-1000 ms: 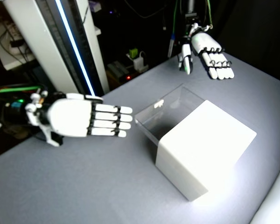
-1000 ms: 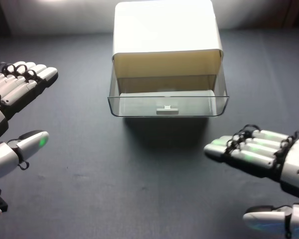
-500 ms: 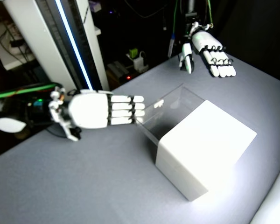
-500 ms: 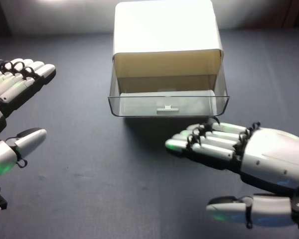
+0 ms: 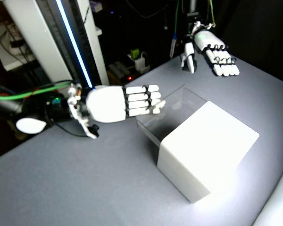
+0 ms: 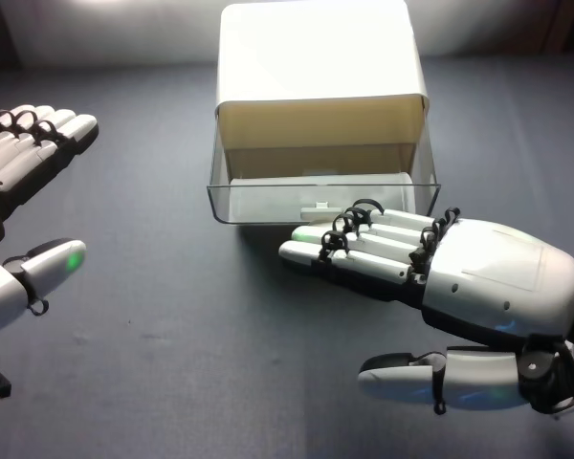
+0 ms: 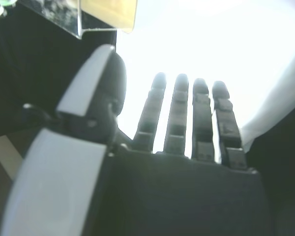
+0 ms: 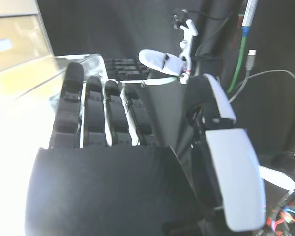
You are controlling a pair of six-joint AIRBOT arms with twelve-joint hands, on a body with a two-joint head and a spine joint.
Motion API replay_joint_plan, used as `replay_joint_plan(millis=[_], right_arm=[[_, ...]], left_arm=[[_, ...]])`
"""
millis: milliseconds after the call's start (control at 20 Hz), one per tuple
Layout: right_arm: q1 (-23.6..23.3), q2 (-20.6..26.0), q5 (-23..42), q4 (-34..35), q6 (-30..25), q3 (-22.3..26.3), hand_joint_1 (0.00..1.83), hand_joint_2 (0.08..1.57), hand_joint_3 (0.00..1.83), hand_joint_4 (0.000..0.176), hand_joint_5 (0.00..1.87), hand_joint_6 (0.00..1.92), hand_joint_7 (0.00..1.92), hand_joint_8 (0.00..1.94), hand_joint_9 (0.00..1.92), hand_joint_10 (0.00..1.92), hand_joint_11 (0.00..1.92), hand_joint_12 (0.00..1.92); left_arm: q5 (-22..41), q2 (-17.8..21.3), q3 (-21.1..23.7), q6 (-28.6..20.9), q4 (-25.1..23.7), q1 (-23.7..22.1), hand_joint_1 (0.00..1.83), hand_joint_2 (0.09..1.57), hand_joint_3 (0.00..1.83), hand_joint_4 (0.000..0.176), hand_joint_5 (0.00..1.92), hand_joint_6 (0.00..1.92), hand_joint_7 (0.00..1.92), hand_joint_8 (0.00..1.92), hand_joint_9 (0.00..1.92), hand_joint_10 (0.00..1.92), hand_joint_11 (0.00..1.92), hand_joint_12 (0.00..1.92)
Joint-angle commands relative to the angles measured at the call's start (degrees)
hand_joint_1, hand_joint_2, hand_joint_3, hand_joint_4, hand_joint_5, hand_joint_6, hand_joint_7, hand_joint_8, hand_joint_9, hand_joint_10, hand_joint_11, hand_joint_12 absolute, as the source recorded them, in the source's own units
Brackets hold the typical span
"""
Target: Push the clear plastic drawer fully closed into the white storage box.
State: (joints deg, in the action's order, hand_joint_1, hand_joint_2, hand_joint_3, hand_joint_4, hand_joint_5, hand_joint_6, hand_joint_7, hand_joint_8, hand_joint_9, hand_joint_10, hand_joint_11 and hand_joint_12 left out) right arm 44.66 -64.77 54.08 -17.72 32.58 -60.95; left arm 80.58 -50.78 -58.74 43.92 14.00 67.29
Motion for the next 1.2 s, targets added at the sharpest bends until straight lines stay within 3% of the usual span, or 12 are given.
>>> replay_joint_plan(millis=[0,50,200,350,400,600,850,1000,1150], right_arm=[[-1.0,-0.2,6.9,1.4,-0.3,-0.2,0.3,1.37,0.0,0.0,0.01,0.0,0.0,0.0,0.0,0.0,0.0,0.18],[-1.1,-0.2,6.7,1.7,0.0,-0.3,0.24,1.38,0.0,0.0,0.0,0.0,0.0,0.0,0.0,0.0,0.0,0.04],[-1.3,-0.2,6.4,2.2,0.8,-0.5,0.23,1.36,0.0,0.0,0.01,0.0,0.0,0.0,0.0,0.0,0.0,0.0],[-2.0,-0.2,6.1,2.7,1.7,-0.7,0.3,1.36,0.0,0.0,0.0,0.0,0.0,0.0,0.0,0.0,0.0,0.0],[-2.3,-0.2,5.7,3.1,2.3,-0.9,0.32,1.36,0.0,0.0,0.0,0.0,0.0,0.0,0.0,0.0,0.0,0.0],[-4.1,-1.4,3.7,4.0,4.2,-2.2,0.36,1.36,0.0,0.0,0.0,0.0,0.0,0.0,0.0,0.0,0.0,0.0],[-6.5,-3.4,1.1,6.5,7.4,-4.5,0.47,1.34,0.0,0.0,0.0,0.0,0.0,0.0,0.0,0.0,0.0,0.0],[-7.7,-4.5,-0.8,9.0,10.1,-5.8,0.34,1.34,0.0,0.0,0.0,0.0,0.0,0.0,0.0,0.0,0.0,0.0],[-8.1,-5.2,-1.9,12.0,11.4,-7.2,0.37,1.35,0.0,0.0,0.0,0.0,0.0,0.0,0.0,0.0,0.0,0.0]], left_arm=[[7.9,0.7,0.2,0.1,0.7,-0.1,0.16,1.55,0.0,0.0,0.0,0.0,0.0,0.0,0.0,0.0,0.0,0.0],[8.2,0.7,0.2,0.1,0.9,0.1,0.21,1.55,0.0,0.0,0.0,0.0,0.0,0.0,0.0,0.0,0.0,0.0],[8.6,0.8,0.4,0.1,1.2,0.4,0.26,1.53,0.0,0.0,0.0,0.0,0.0,0.0,0.0,0.0,0.0,0.0],[8.9,0.8,0.4,0.1,1.4,0.5,0.05,1.55,0.01,0.0,0.0,0.0,0.0,0.0,0.0,0.0,0.0,0.0],[9.0,0.8,0.4,0.2,1.4,0.5,0.05,1.56,0.0,0.0,0.0,0.0,0.0,0.0,0.0,0.0,0.0,0.0],[9.2,0.8,0.4,0.2,1.6,0.6,0.46,1.54,0.01,0.0,0.0,0.0,0.0,0.0,0.0,0.0,0.0,0.0],[9.4,0.8,0.4,0.2,1.6,0.6,0.52,1.54,0.0,0.0,0.0,0.0,0.0,0.0,0.0,0.0,0.0,0.0],[9.4,0.7,0.4,0.2,1.6,0.6,0.51,1.54,0.0,0.0,0.0,0.0,0.0,0.0,0.0,0.0,0.0,0.0],[9.4,0.7,0.4,0.2,1.6,0.6,0.47,1.54,0.0,0.0,0.0,0.0,0.0,0.0,0.0,0.0,0.0,0.0]])
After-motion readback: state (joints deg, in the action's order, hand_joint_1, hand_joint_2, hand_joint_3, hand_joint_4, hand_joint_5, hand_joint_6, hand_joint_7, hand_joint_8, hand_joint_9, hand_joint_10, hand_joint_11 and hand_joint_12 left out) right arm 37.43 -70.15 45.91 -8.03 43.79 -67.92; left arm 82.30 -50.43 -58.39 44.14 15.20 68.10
